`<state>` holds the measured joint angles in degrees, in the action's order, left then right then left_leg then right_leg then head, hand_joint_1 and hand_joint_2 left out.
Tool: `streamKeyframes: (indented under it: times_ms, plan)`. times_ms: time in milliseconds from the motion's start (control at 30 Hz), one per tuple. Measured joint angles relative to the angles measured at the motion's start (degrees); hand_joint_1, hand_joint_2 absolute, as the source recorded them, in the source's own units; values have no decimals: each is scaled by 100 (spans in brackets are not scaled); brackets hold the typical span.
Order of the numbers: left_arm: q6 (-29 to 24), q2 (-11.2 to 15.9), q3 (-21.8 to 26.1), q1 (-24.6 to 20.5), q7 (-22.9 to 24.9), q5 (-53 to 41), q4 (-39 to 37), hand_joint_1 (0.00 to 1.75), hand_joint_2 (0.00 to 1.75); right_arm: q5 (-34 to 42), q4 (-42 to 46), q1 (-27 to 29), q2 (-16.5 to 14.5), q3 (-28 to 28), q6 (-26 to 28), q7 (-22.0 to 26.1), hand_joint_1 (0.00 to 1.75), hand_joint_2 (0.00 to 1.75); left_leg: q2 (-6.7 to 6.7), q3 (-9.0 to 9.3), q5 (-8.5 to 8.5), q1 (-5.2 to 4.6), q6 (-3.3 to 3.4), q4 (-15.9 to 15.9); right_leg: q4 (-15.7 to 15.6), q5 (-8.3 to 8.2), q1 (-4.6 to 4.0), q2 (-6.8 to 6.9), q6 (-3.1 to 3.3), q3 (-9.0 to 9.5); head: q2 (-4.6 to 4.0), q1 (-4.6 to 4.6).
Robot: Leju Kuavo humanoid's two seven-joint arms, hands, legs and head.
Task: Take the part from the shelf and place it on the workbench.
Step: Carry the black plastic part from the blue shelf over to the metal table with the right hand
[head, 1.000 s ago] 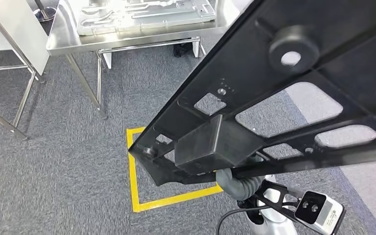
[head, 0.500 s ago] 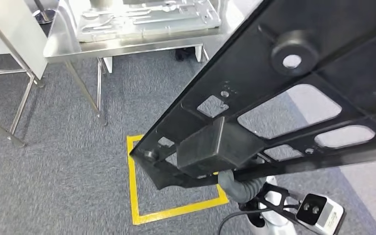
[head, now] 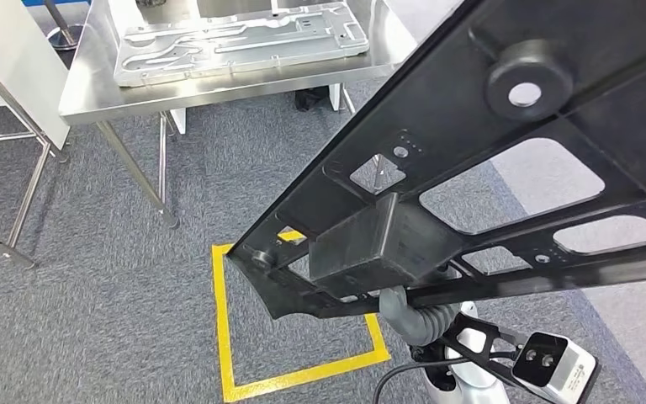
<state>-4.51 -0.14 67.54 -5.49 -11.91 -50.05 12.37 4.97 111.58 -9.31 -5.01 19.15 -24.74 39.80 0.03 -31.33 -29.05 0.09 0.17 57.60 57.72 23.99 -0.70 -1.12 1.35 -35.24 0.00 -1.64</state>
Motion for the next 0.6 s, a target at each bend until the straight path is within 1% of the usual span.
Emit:
streamKeyframes:
  times_ms: [33, 67, 100, 133, 167, 233, 267, 300, 333, 367, 400, 433, 467, 500, 533, 600]
  plan:
    - [8, 4, 1, 3, -9, 1, 0, 0, 175, -3, -1, 2, -3, -1, -1, 0, 143, 175, -1, -6, 10, -12, 28, -10, -4, 2, -1, -1, -33, -1, 0, 0]
    - [15, 3, 1, 8, -15, 1, 0, 0, 175, -4, 1, 3, -6, -1, -2, 0, 143, 175, 0, 11, 90, 6, 62, -32, -1, 13, -8, 1, -68, 3, 0, -1]
    - [20, 2, 2, 8, -21, 2, 0, 0, 175, -5, 2, 4, -9, -2, -2, 0, 143, 175, 4, 31, 149, 25, 91, -61, 37, 52, -11, 9, -100, 0, 0, 1]
    - [26, -2, 2, 4, -27, 2, 0, 0, 175, -6, 4, 3, -10, -3, -3, 0, 143, 175, 10, 49, 184, 45, 117, -89, 163, 149, -8, 18, -133, -47, 0, 1]
    - [30, -7, 2, 0, -31, 2, 0, 0, 175, -7, 5, 3, -10, -6, -3, 0, 143, 175, 16, 61, 211, 65, 136, -115, 416, 311, 4, 29, -168, -153, 0, 1]
    - [35, -5, 2, 2, -37, 1, 0, 0, 175, -8, 2, 14, -10, -15, -2, 0, 143, 175, 25, 50, 222, 62, 152, -122, 1191, 708, 58, 44, -232, -503, 0, 1]
    - [38, -5, 2, 5, -38, -2, 0, 0, 175, -9, -4, 21, -10, -20, -2, 0, 143, 175, 29, 45, 220, 62, 150, -120, 1522, 825, 85, 49, -260, -658, 0, 1]
    - [44, -6, 2, 8, -40, -8, 0, 0, 175, -12, -10, 26, -10, -23, 0, 0, 143, 175, 31, 44, 214, 64, 144, -118, 1666, 833, 110, 58, -283, -727, 0, 1]
    - [51, -8, 2, 9, -44, -15, 0, 0, 175, -17, -17, 27, -10, -25, 2, 0, 143, 175, 29, 50, 204, 66, 134, -115, 1571, 730, 133, 69, -300, -677, 0, 1]
    - [60, -11, 2, 8, -48, -23, 0, 0, 175, -25, -22, 25, -10, -25, 5, 0, 143, 175, 26, 63, 189, 70, 118, -110, 1242, 543, 152, 87, -308, -507, 0, 1]
    - [68, -15, 2, 8, -52, -30, 0, 0, 175, -34, -25, 22, -10, -25, 7, 0, 143, 175, 23, 80, 169, 73, 96, -105, 793, 350, 166, 108, -307, -275, 0, 1]
    - [72, -17, 2, 7, -54, -33, 0, 0, 175, -42, -27, 20, -10, -25, 8, 0, 143, 175, 21, 92, 144, 66, 66, -94, 397, 218, 162, 124, -296, -70, 0, 1]
    - [75, -18, 2, 6, -55, -33, 0, 0, 175, -48, -27, 18, -10, -25, 9, 0, 143, 175, 20, 100, 122, 61, 33, -89, 124, 148, 155, 131, -273, 68, 0, 1]
    - [75, -17, 2, 5, -56, -33, 0, 0, 175, -52, -28, 17, -10, -26, 11, 0, 143, 175, 22, 106, 103, 54, -3, -90, 2, 147, 141, 129, -243, 127, 0, 1]
    - [77, -17, 2, 2, -56, -36, 0, 0, 175, -55, -29, 16, -10, -28, 15, 0, 143, 175, 26, 115, 84, 50, -43, -101, -9, 174, 119, 119, -205, 132, 0, 1]
    - [83, -18, 2, -12, -57, -46, 0, 0, 175, -61, -28, 14, -15, -32, 23, 0, 143, 175, 35, 159, 31, 64, -119, -103, -54, 196, 125, 100, -121, 189, 0, -1]
